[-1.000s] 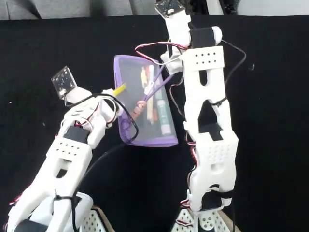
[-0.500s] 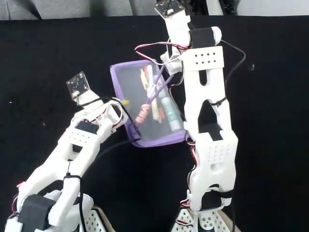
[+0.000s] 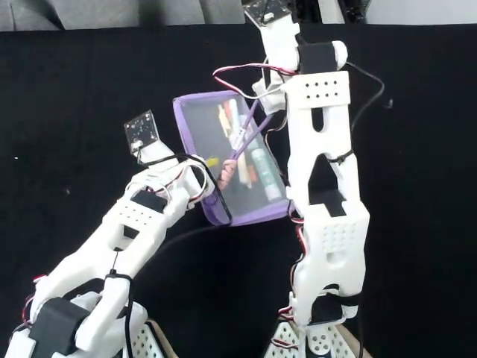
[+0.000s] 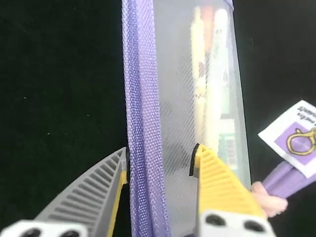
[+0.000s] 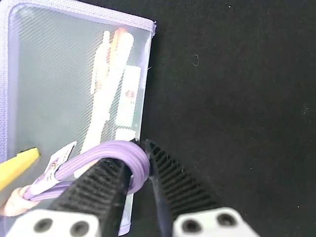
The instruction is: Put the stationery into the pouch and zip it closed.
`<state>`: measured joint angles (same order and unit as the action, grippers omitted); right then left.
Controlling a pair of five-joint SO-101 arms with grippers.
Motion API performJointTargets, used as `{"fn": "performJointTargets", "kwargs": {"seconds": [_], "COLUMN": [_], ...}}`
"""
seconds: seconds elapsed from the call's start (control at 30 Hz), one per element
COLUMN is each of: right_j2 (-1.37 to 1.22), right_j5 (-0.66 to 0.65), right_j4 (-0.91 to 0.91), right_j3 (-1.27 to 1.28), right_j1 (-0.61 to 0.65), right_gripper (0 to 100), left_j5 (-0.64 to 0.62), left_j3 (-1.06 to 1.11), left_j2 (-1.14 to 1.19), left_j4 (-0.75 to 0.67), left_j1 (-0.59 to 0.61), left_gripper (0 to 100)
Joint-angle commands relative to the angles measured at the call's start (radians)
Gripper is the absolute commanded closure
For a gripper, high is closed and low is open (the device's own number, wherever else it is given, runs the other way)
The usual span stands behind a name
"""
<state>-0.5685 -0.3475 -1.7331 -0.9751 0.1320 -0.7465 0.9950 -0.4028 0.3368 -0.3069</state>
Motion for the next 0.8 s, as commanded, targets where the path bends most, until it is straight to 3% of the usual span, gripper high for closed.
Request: {"fn": "performJointTargets", "kwargs": {"seconds": [0.0,0.77], "right_j2": [0.067,0.094], "right_j5": [0.005,0.006], "right_j4": [-0.026,-0.026], "right_j3": [-0.036,-0.077], "right_j1": [-0.021,-0.02], "right_gripper": [98.7,98.7], "left_j5": [0.012,0.012], "left_j3": [-0.041,0.012], "left_j2": [0.0,0.0], "left_j4": [-0.021,-0.04], "left_j1": [-0.039,-0.068], "left_gripper": [78,78]}}
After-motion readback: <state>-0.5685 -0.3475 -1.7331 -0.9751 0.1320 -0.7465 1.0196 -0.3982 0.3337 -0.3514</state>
